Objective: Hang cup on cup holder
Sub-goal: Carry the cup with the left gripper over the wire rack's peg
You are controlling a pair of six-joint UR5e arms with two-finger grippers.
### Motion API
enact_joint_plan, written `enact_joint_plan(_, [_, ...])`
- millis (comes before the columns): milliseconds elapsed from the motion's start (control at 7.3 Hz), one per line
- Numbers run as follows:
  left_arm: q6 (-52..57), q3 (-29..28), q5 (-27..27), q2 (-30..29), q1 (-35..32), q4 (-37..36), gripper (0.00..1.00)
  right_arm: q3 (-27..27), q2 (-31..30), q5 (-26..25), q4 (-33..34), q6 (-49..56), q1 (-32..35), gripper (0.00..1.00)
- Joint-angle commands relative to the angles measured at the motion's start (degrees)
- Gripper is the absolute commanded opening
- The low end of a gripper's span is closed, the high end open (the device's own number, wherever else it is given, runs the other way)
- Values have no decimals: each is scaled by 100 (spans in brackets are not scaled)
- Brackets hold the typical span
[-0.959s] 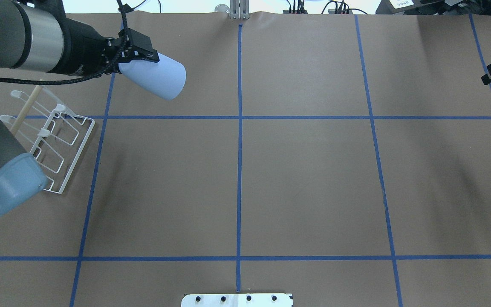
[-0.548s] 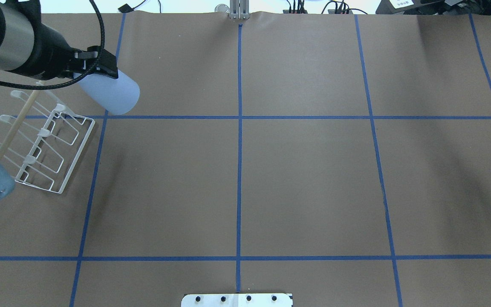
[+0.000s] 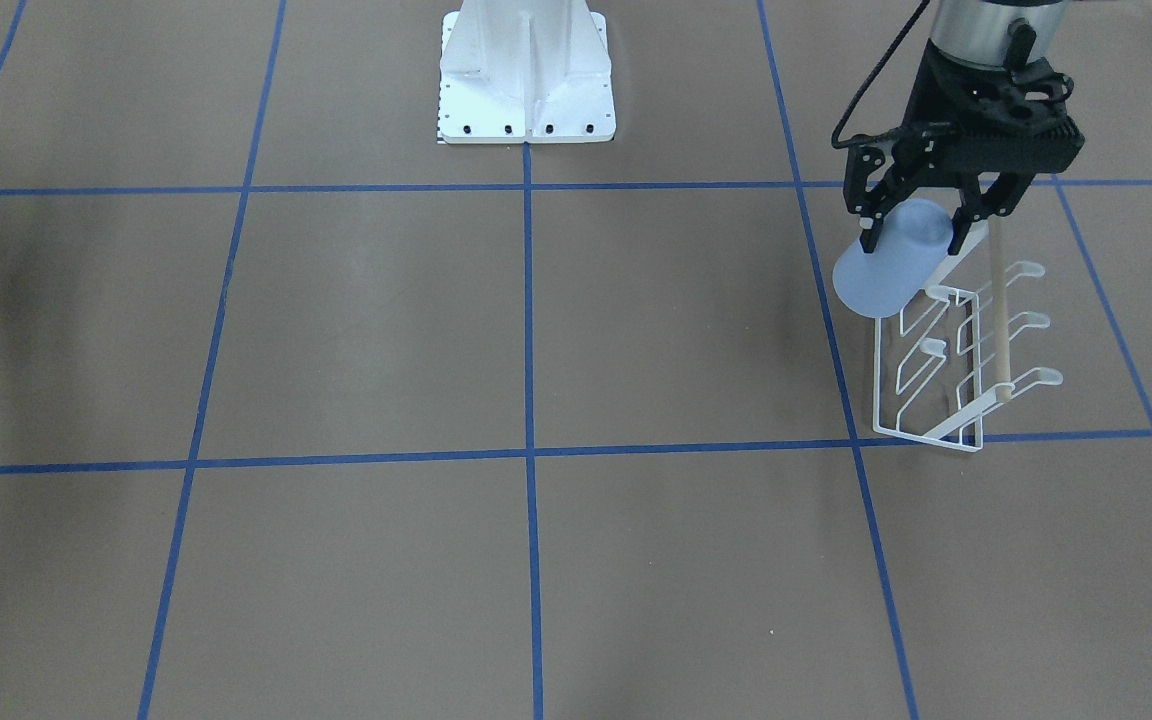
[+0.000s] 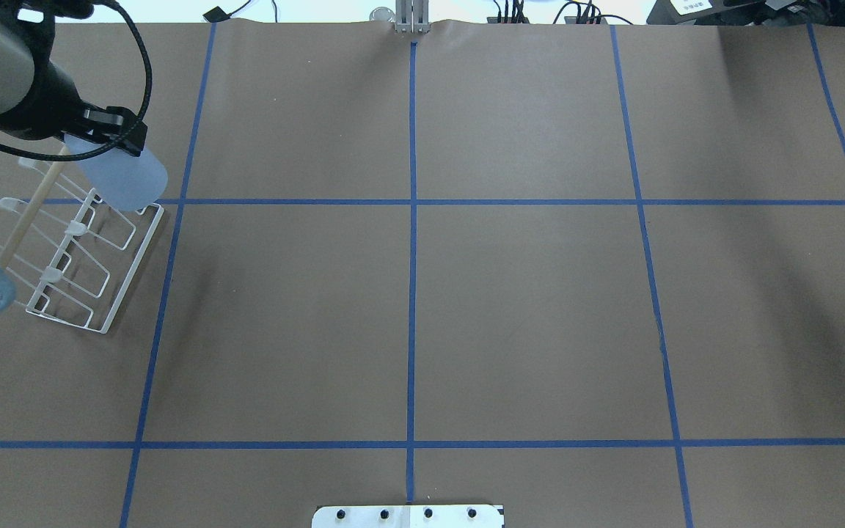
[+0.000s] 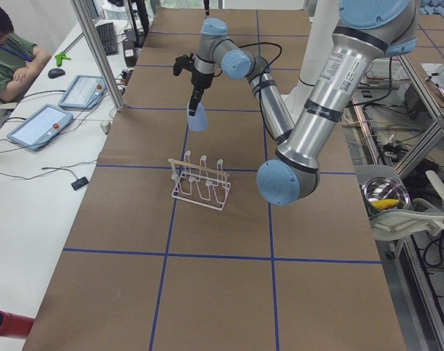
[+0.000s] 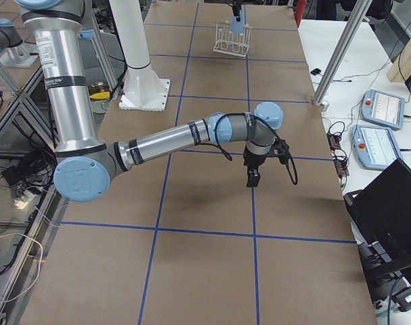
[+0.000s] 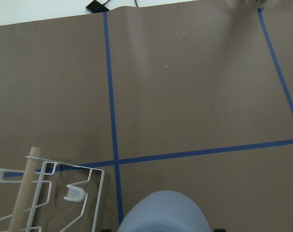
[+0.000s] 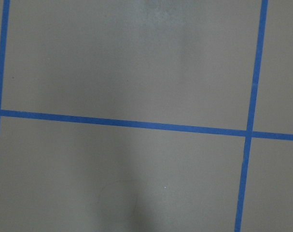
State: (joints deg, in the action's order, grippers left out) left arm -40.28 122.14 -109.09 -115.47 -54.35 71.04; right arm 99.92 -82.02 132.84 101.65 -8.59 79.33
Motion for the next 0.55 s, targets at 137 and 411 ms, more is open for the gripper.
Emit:
enact_joint_plan(137, [539,-838,-16,-29,-366,451,0,-8,-235,13,-5,15,153,100])
enact_joint_plan(411, [539,-1217,-34,-20,-375,787,0,-8,-244,22,4,-3,153,100])
